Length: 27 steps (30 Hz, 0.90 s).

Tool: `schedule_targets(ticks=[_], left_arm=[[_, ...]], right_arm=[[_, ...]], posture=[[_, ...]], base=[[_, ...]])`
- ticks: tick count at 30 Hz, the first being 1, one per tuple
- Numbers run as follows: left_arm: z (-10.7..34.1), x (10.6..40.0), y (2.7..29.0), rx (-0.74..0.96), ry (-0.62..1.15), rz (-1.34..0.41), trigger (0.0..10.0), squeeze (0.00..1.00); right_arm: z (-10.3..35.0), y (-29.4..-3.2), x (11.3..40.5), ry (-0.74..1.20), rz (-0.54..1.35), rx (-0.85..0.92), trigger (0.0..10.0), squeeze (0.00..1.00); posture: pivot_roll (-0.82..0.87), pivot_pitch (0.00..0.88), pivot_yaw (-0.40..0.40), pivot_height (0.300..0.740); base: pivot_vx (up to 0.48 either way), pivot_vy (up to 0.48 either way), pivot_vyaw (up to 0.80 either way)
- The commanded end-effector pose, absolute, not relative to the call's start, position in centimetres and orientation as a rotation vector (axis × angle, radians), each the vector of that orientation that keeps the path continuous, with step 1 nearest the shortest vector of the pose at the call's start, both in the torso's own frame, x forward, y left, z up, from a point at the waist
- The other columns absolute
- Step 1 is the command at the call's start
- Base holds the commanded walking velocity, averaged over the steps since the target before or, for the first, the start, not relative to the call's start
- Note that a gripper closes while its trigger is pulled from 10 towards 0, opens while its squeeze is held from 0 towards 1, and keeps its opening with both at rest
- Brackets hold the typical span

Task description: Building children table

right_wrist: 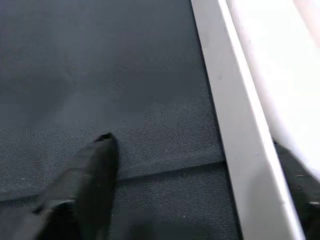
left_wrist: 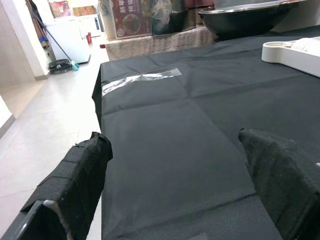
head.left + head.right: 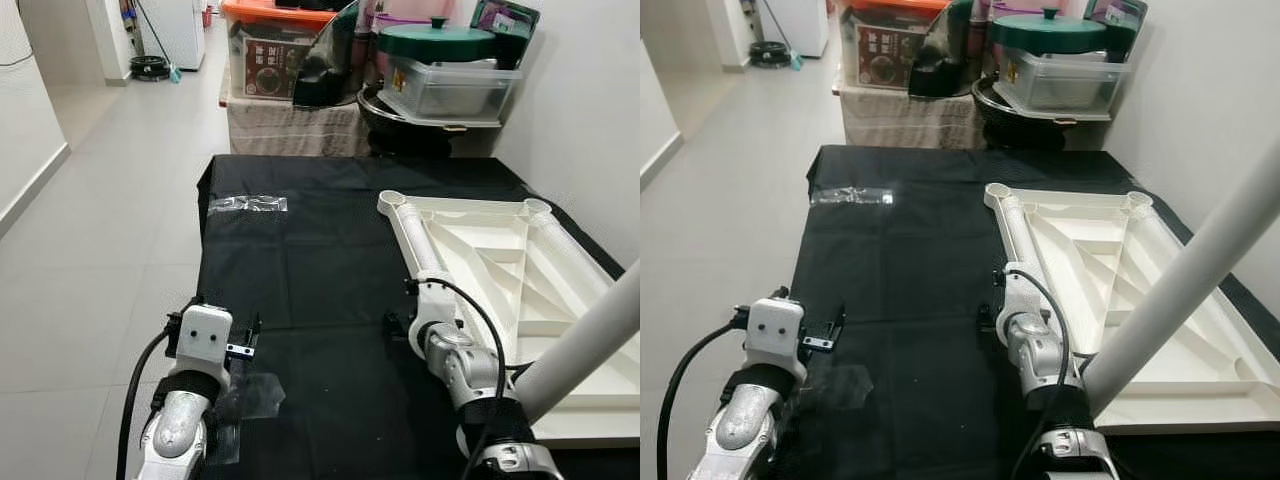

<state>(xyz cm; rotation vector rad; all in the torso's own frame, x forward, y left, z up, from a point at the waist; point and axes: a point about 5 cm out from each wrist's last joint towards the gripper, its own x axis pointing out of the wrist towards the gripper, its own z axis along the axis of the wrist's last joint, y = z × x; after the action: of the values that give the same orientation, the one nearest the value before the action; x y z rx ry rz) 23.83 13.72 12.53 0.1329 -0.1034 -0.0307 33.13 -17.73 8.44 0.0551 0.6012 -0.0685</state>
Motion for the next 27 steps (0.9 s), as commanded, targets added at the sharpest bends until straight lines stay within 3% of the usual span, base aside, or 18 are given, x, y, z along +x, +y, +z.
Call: schedule_targets(ticks=[1, 6, 10, 12, 14, 17, 19, 21, 27], left_arm=[[11.9, 23.7, 13.8, 0.146, -0.075, -0.03, 10.0, 0.0], [11.9, 23.8, 13.8, 0.148, -0.074, -0.029, 10.0, 0.0], [11.8, 23.9, 13.8, 0.151, -0.066, -0.032, 10.0, 0.0], [11.8, 23.9, 13.8, 0.151, -0.066, -0.032, 10.0, 0.0], [11.7, 24.0, 13.8, 0.154, -0.061, -0.034, 10.0, 0.0], [11.7, 24.0, 13.9, 0.157, -0.058, -0.033, 10.0, 0.0], [11.7, 24.0, 13.9, 0.157, -0.058, -0.033, 10.0, 0.0], [11.6, 24.0, 14.1, 0.164, -0.056, -0.029, 10.0, 0.0], [11.5, 24.0, 14.3, 0.176, -0.054, -0.028, 10.0, 0.0]], right_arm=[[6.5, -17.8, 32.1, 0.697, -0.045, 0.104, 0.0, 0.0], [5.6, -17.6, 31.6, 0.718, 0.092, 0.12, 0.0, 0.0], [5.8, -17.5, 30.7, 0.698, 0.405, 0.062, 0.0, 0.0], [5.8, -17.5, 30.7, 0.698, 0.405, 0.062, 0.0, 0.0], [6.3, -16.9, 29.5, 0.632, 0.664, -0.088, 0.0, 0.0], [6.6, -16.4, 28.4, 0.575, 0.828, -0.187, 0.0, 0.0], [6.6, -16.4, 28.4, 0.575, 0.828, -0.187, 0.0, 0.0], [6.7, -15.9, 26.8, 0.477, 1.014, -0.331, 0.0, 0.0], [6.7, -16.0, 25.5, 0.412, 1.133, -0.404, 0.0, 0.0]], posture=[[0.01, 0.0, -0.129, 0.74], [0.01, 0.0, -0.126, 0.74], [0.01, 0.0, -0.124, 0.74], [0.01, 0.0, -0.124, 0.74], [0.01, 0.0, -0.124, 0.74], [0.01, 0.0, -0.122, 0.74], [0.01, 0.0, -0.122, 0.74], [0.02, 0.0, -0.115, 0.74], [0.01, 0.0, -0.104, 0.74]], base=[[0.0, 0.0, 0.0], [0.0, 0.0, 0.0], [0.0, 0.0, 0.0], [0.0, 0.0, 0.0], [0.0, 0.0, 0.0], [0.0, 0.0, 0.0], [0.0, 0.0, 0.0], [0.0, 0.0, 0.0], [0.0, 0.0, 0.0]])
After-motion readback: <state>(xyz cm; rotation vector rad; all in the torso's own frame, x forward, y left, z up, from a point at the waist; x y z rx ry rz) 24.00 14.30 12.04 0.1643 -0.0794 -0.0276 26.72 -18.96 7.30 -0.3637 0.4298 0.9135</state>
